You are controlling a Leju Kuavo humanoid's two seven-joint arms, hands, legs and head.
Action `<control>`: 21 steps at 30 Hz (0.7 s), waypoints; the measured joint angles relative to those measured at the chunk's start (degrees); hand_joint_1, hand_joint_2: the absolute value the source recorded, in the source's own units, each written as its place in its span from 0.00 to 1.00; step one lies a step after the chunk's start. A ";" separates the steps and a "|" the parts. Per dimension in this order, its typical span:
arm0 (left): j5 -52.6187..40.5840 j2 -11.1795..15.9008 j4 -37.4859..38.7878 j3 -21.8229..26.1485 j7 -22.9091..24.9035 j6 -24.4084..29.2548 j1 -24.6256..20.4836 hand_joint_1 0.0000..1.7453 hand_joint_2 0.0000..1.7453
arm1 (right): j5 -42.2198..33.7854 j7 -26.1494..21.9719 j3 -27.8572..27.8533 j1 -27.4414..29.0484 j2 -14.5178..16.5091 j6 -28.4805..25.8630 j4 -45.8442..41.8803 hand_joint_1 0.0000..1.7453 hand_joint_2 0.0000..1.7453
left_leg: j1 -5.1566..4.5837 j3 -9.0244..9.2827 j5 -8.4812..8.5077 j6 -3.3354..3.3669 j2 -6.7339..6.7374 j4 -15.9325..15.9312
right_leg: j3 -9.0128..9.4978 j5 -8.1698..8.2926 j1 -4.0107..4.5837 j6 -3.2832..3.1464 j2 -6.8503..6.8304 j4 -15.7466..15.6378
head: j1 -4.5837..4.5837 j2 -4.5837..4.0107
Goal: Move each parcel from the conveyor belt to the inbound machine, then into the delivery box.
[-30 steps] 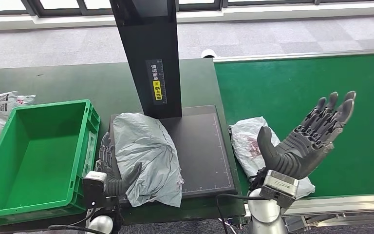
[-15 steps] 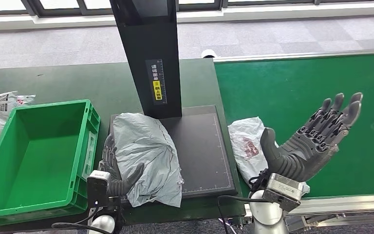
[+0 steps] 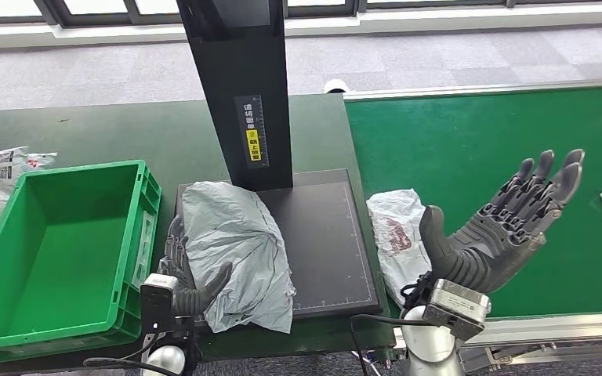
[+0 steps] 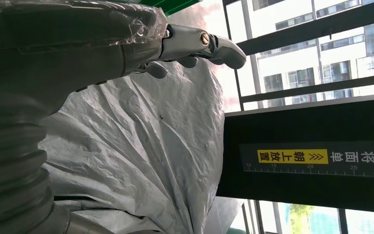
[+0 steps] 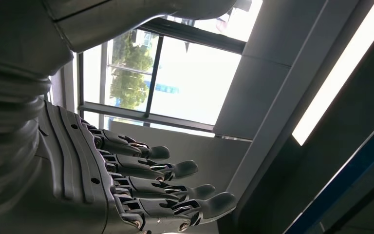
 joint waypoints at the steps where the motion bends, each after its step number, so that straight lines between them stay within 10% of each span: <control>1: 0.00 0.00 0.00 0.00 0.00 -0.01 0.00 0.00 1.00 | 0.00 -0.01 0.00 0.00 0.00 0.00 0.00 0.00 1.00 | 0.00 0.00 0.00 0.00 0.00 0.00 | 0.00 0.00 0.00 0.00 0.00 0.00 | 0.00 0.00; 11: -1.27 0.00 0.26 -0.07 1.21 -0.40 -0.24 0.00 1.00 | -0.05 -0.01 0.00 0.02 0.00 0.00 0.04 0.00 1.00 | 0.00 0.01 0.00 0.00 -0.01 0.00 | -0.01 0.00 0.00 0.00 0.01 0.00 | 0.00 0.00; 17: -37.52 -0.28 13.93 -8.05 30.25 4.00 -7.55 0.00 1.00 | -0.48 0.02 0.67 -0.02 0.00 0.10 2.96 0.00 1.00 | -0.02 0.13 0.01 0.10 -0.19 0.01 | 0.31 -0.02 -0.05 0.07 -0.28 -0.02 | 0.01 0.00; 21: -42.89 -1.19 21.39 -10.21 32.04 5.57 -12.41 0.00 1.00 | -0.51 0.02 0.80 -0.06 0.00 0.09 4.12 0.00 1.00 | -0.02 0.23 -0.24 0.33 -0.21 -0.01 | 0.94 -0.29 -0.09 0.26 -0.34 -0.08 | 0.01 0.00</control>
